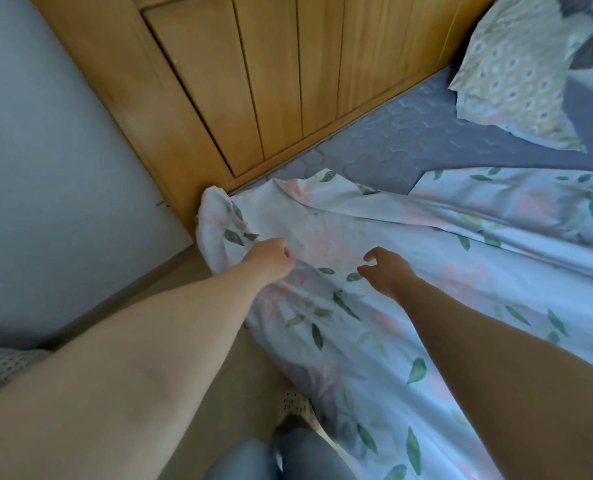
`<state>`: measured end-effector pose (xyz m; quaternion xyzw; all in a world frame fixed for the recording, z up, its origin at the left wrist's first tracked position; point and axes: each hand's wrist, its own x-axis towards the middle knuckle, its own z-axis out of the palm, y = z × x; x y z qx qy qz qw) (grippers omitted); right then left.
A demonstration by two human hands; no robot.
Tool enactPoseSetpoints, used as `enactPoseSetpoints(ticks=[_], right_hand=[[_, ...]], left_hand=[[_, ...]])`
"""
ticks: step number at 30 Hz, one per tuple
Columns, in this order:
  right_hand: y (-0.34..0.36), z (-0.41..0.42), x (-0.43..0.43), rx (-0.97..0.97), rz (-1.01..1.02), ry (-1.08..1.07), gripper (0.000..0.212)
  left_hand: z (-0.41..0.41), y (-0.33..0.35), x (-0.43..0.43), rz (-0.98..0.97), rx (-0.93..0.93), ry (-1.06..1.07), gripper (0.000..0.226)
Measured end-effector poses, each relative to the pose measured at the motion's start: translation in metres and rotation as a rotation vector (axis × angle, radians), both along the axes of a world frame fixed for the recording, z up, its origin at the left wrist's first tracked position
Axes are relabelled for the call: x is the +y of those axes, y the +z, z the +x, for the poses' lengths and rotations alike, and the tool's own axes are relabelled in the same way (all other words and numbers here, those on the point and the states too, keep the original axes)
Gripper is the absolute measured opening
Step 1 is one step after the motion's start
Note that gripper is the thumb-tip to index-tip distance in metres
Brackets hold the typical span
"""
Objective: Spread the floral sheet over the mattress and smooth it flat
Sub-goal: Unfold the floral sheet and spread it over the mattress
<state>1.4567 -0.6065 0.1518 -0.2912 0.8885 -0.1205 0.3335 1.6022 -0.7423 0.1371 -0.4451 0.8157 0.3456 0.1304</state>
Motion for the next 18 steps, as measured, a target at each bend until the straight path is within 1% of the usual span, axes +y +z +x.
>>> enactPoseSetpoints(ticks=[3, 7, 8, 9, 12, 15, 18], right_hand=[[-0.003, 0.024, 0.047, 0.004, -0.016, -0.066, 0.04], [0.001, 0.056, 0.11, 0.026, -0.044, -0.149, 0.04], [0.003, 0.074, 0.145, 0.018, -0.036, -0.194, 0.04], [0.004, 0.079, 0.153, 0.013, -0.039, -0.202, 0.04], [0.009, 0.109, 0.224, -0.006, -0.02, -0.28, 0.041], [0.017, 0.127, 0.293, -0.021, 0.0, -0.402, 0.041], [0.025, 0.137, 0.358, -0.005, -0.005, -0.529, 0.04]], left_hand=[[0.015, 0.005, 0.043, 0.014, 0.01, -0.057, 0.027], [0.036, 0.008, 0.098, -0.001, 0.019, -0.132, 0.018], [0.047, 0.009, 0.126, 0.001, 0.011, -0.174, 0.016], [0.048, 0.01, 0.132, -0.011, 0.005, -0.181, 0.016], [0.064, 0.013, 0.19, -0.013, -0.001, -0.279, 0.02], [0.063, 0.019, 0.247, 0.005, 0.007, -0.38, 0.025], [0.053, 0.027, 0.304, -0.004, 0.024, -0.497, 0.017]])
